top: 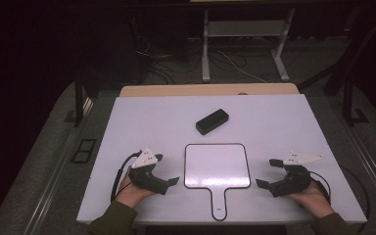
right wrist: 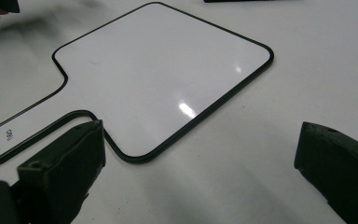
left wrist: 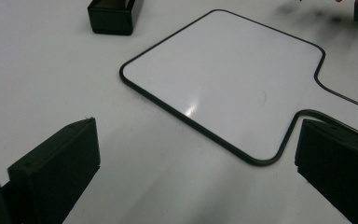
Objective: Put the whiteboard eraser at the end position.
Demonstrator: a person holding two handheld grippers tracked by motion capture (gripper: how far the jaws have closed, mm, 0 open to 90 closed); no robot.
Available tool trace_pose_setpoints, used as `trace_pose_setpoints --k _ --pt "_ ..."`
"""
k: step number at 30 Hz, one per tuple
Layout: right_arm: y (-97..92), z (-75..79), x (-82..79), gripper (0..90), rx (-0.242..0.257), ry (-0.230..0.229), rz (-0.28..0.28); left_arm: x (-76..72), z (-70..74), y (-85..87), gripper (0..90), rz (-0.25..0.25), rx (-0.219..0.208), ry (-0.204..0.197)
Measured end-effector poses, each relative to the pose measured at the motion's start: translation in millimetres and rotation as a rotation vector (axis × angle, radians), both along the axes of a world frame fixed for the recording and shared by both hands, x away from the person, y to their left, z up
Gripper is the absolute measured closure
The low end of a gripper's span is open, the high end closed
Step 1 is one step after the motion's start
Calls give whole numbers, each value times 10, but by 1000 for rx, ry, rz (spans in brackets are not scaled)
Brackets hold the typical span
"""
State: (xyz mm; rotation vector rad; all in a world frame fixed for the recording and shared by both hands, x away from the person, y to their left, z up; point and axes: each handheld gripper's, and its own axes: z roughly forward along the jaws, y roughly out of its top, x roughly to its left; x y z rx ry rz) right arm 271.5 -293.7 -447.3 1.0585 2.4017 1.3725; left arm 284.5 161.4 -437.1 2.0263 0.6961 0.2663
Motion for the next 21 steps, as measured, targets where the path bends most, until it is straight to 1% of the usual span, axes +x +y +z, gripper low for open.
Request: trace_pose_setpoints --k 7,12,18,21 --pt "6 -4 -1 7 -5 3 1 -41 -55 89 0 13 -4 11" --pt "8 -7 0 7 -7 3 1 -47 -69 81 0 12 -6 19" --pt "11 -6 -5 7 -8 3 3 -41 -68 82 0 2 4 19" --pt "12 -8 -4 6 -10 3 3 -40 -66 76 0 3 1 18"
